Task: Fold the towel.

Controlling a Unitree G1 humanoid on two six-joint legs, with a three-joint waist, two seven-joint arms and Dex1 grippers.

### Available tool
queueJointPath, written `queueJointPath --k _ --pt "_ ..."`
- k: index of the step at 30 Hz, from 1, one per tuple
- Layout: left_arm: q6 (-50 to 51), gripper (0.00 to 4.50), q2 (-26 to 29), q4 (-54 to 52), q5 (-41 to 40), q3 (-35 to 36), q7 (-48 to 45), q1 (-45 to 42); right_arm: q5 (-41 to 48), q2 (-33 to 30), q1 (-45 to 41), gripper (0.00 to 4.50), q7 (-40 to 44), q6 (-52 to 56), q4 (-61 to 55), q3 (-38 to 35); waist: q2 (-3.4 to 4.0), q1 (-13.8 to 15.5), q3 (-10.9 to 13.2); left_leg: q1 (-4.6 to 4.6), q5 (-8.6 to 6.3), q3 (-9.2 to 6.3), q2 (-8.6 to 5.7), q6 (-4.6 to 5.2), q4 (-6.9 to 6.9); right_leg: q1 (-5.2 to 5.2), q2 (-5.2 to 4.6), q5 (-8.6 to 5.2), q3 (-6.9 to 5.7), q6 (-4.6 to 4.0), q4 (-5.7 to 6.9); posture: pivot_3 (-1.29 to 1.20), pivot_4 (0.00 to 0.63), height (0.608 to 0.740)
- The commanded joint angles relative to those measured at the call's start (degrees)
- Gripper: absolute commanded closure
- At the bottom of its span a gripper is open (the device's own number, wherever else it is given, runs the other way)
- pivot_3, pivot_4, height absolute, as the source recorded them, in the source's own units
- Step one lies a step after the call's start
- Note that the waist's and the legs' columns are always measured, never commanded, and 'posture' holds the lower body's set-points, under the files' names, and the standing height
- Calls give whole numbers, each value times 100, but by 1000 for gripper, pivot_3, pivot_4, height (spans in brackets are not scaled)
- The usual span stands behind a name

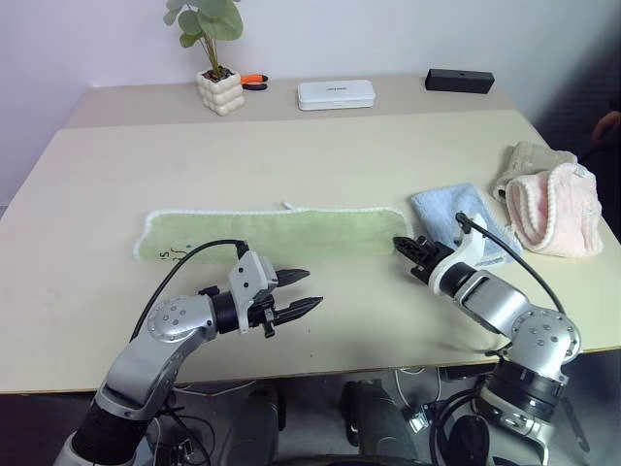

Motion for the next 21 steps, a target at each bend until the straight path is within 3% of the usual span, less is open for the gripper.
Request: queueJointPath --k 1,3,6,9,12,16,21 --pt "-143 2076 30 -70 18 173 27 122 233 -849 182 4442 464 -39 -713 -77 0 11 0 -1 -1 -1 0 1 0 0 0 -1 0 0 -1 0 150 740" --pt "-145 2076 27 -57 7 212 35 162 290 -1287 275 4442 687 -84 -861 -71 -2 2 -1 -1 -1 0 0 2 0 0 0 -2 -1 -2 -3 0 150 740" --pt "-104 2076 -49 22 -73 299 69 162 155 -2445 148 4442 1512 -248 -1187 181 11 -8 4 0 -1 1 1 2 0 0 0 -3 -1 -3 -3 0 150 740" --pt "19 2076 -163 -1 -240 336 77 57 -79 -3109 -351 4442 2386 -600 -1495 1151 13 -47 4 3 -3 5 3 6 -1 0 1 -3 0 -3 -5 0 150 740" --pt "17 2076 -261 51 -261 395 173 5 -867 -3532 -525 4442 3120 -1179 -1729 2437 0 -11 -4 2 -5 -4 10 8 -4 0 9 -8 -7 -7 -6 0 150 740" --pt "-9 2076 -338 276 -294 696 378 131 -1775 -2764 -1151 4442 3360 -1772 -1131 4051 -3 -10 -3 -2 -6 -1 8 10 2 0 5 -10 -7 -6 -10 0 150 740" --pt "-86 2076 -288 224 -193 864 492 477 -2624 -2027 -1415 4442 3427 -2219 -281 4884 -4 6 -3 -7 -6 -4 5 10 1 -1 2 -9 -7 -6 -12 0 150 740"
